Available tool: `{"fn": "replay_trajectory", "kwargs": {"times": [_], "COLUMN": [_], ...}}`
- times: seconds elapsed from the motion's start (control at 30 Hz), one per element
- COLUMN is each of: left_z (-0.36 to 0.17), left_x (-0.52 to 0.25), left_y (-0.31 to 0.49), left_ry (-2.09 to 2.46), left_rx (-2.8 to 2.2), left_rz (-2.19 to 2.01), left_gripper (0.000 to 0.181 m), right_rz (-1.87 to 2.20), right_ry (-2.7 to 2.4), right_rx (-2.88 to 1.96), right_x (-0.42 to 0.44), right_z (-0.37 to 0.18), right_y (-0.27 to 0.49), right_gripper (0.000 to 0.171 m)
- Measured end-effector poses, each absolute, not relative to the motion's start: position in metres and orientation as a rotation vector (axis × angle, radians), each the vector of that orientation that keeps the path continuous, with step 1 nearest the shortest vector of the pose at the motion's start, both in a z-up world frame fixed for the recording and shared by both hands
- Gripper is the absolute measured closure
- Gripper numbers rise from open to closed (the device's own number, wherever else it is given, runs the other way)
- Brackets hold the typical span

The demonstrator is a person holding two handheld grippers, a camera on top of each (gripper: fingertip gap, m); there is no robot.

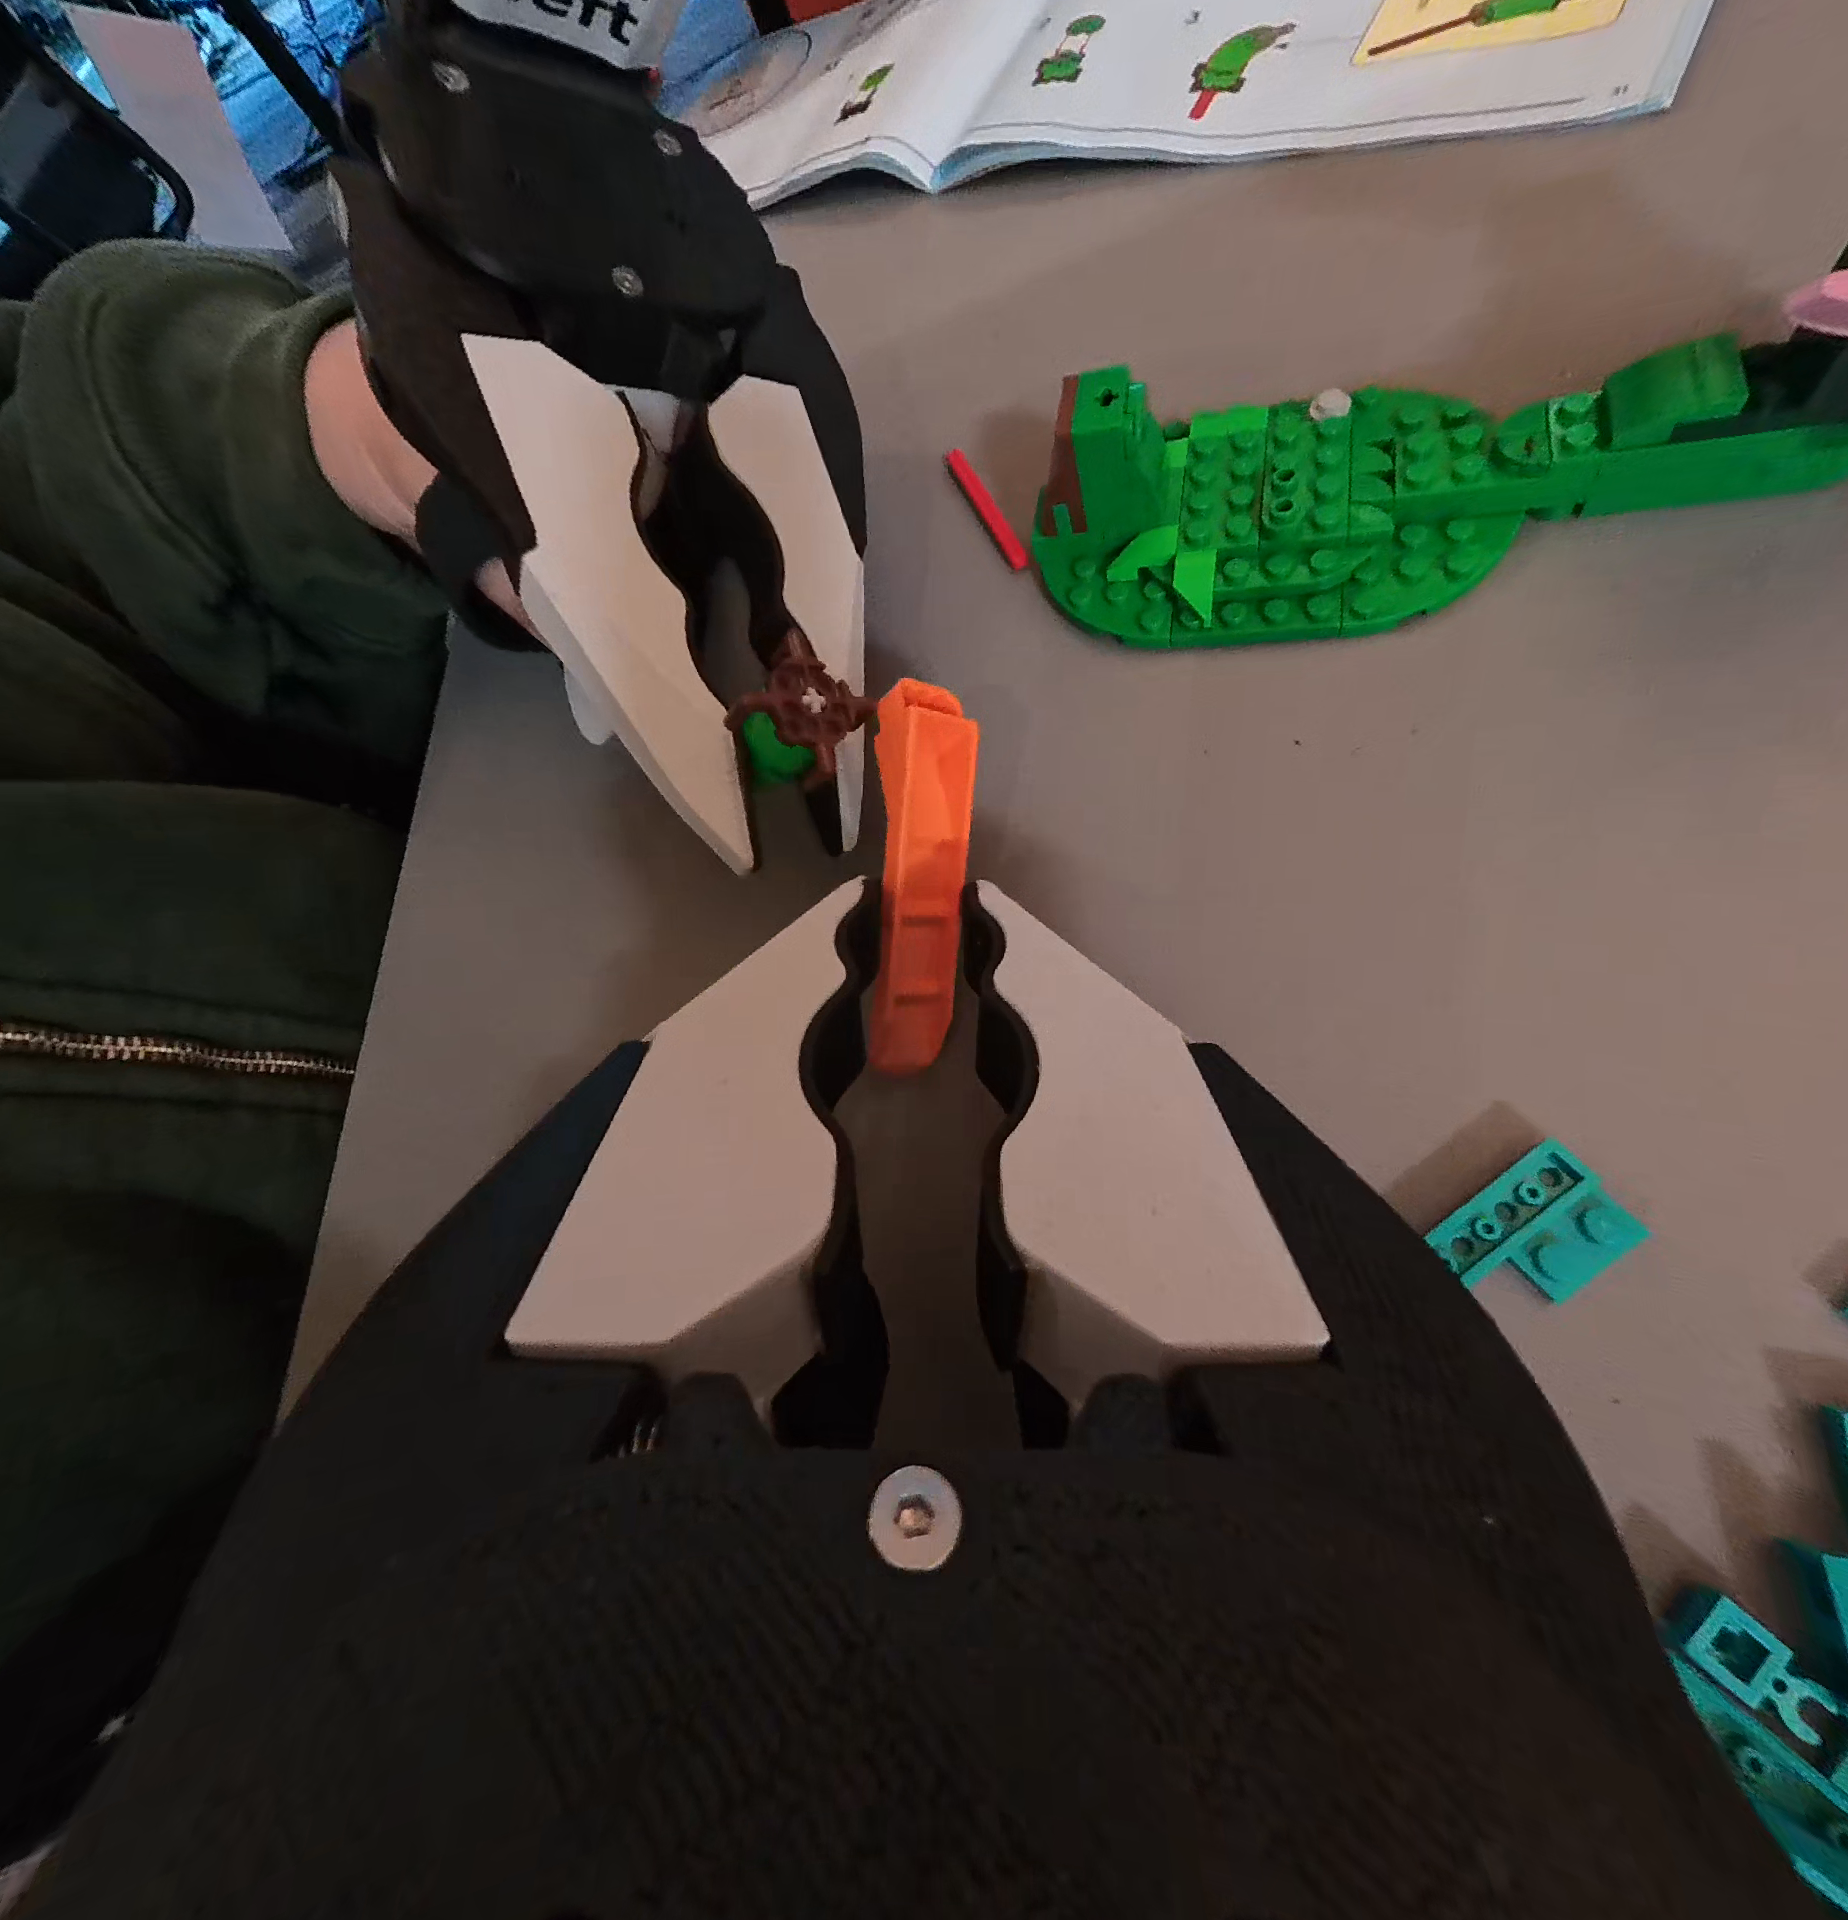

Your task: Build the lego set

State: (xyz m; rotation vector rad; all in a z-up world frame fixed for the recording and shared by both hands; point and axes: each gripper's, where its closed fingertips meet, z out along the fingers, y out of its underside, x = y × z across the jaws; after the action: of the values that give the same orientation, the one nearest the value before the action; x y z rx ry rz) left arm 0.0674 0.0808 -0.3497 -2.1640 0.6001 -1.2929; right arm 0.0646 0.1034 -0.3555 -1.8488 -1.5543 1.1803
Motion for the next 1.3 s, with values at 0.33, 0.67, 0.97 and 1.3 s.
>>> {"fn": "replay_trajectory", "kwargs": {"times": [0.33,0.67,0.97,1.3], "left_z": [-0.349,-0.349,-0.349,-0.348], "left_x": [0.067,0.067,0.067,0.066], "left_y": [0.077,0.075,0.074,0.075], "left_ry": [0.614,0.616,0.620,0.610], "left_rx": [-2.157,-2.153,-2.149,-2.143], "left_rz": [-1.297,-1.303,-1.310,-1.314], "left_gripper": [0.167,0.167,0.167,0.166], "right_rz": [0.992,0.830,0.749,0.746], "right_ry": [-1.685,-1.782,-1.749,-1.775], "right_rx": [-1.666,-1.490,-1.481,-1.425], "right_x": [0.061,0.056,0.055,0.053], "right_z": [-0.356,-0.357,-0.357,-0.356], "right_y": [0.100,0.092,0.100,0.095], "right_gripper": [0.145,0.140,0.140,0.132]}}
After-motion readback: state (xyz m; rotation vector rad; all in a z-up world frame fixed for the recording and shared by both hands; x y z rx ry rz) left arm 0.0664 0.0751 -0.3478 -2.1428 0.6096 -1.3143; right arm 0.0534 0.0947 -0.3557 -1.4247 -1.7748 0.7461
